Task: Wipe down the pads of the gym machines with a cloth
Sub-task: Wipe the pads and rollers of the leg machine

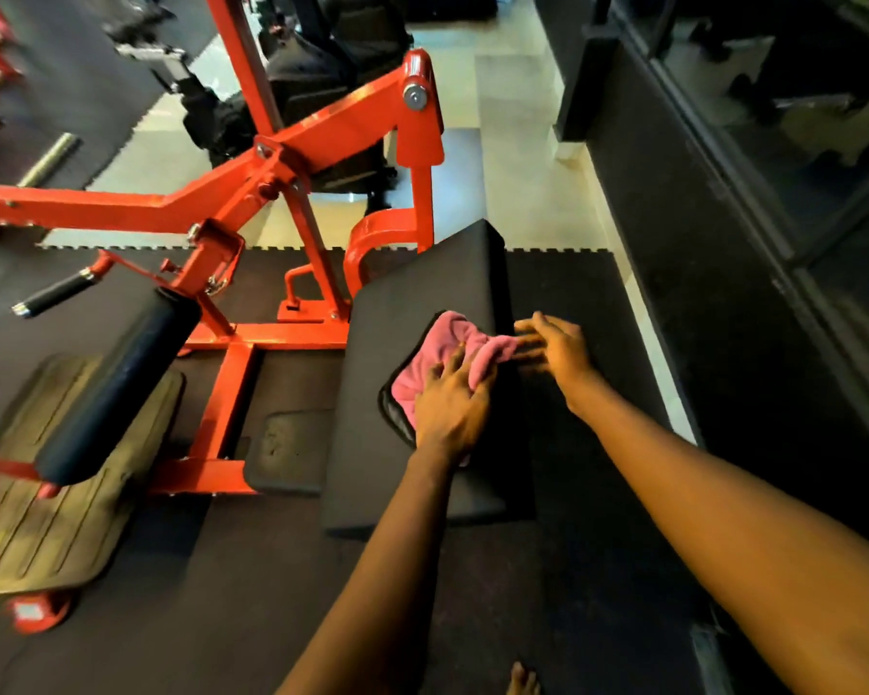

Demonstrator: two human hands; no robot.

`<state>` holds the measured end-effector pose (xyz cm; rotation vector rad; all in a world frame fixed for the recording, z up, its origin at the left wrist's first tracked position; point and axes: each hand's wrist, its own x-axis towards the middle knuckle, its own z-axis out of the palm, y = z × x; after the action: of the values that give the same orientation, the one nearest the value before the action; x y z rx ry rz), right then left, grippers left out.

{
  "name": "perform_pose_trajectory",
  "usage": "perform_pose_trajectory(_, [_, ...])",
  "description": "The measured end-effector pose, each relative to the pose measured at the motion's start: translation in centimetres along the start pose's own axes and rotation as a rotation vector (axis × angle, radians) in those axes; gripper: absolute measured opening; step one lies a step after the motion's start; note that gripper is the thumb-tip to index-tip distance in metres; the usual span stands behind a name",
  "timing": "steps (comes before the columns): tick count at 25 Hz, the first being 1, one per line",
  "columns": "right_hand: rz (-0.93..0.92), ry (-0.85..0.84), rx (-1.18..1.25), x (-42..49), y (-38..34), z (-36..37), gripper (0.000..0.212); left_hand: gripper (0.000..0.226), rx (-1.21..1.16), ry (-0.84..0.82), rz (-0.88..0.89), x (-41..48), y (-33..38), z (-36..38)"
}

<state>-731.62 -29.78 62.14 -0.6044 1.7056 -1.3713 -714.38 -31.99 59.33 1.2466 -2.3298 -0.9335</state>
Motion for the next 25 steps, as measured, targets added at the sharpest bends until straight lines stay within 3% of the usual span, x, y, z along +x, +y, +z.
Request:
perform_pose_trajectory(4, [0.101,-0.195,-0.076,-5.2,-0.2,-2.1,0.027,0.052,0.081,-0.074,0.091,-3.9,4.0,-0.1])
perform_pose_trajectory(7, [0.034,-0.277,-0.215,-6.7,0.7,-2.0,0.010,0.064,-0.141,-0.088,0.060,-6.9,4.6,-1.9])
perform_pose_trajectory(9, [0.017,-0.428,-0.413,-6.9,0.8,-2.9,0.023,0.054,-0.288,0.093,-0.002,-8.8,2.7,-3.0])
perform_pose_trajectory(11, [0.041,-0.583,-0.619,-7.2,-0.1,-4.0,0.031,0.038,-0.282,0.258,-0.082,-10.2,0.4,-3.5])
perform_pose_trajectory(13, [0.042,-0.475,-0.833,-7.3,-0.6,-4.4,0.030,0.030,-0.208,0.279,-0.187,-10.9,-1.1,-3.8])
perform_pose_trajectory(15, [0.026,-0.157,-0.965,-7.4,0.1,-3.4,0.022,0.038,-0.133,0.184,-0.238,-11.0,-2.2,-3.6])
perform_pose_trajectory(17, [-0.026,0.210,-0.919,-8.7,2.0,-0.6,0.015,0.048,-0.130,0.061,-0.244,-10.8,-3.1,-3.2])
perform_pose_trajectory(18, [-0.033,0.289,-0.853,-9.7,2.9,1.3,0.030,0.050,-0.176,0.010,-0.253,-10.7,-3.4,-3.1])
perform_pose_trajectory(20, [0.079,0.220,-0.714,-12.1,4.1,5.2,0.095,0.052,-0.257,-0.046,-0.298,-10.6,-4.5,-3.3])
perform_pose_trajectory(22, [0.165,0.191,-0.692,-13.4,5.0,7.2,0.130,0.045,-0.227,-0.094,-0.337,-10.7,-6.3,-3.5])
perform_pose_trajectory(23, [0.176,0.206,-0.698,-13.1,5.5,7.2,0.133,0.044,-0.186,-0.126,-0.342,-10.7,-7.1,-3.5])
perform_pose_trajectory(25, [0.185,0.263,-0.709,-12.6,6.2,6.5,0.115,0.047,-0.120,-0.170,-0.320,-10.7,-8.5,-3.6])
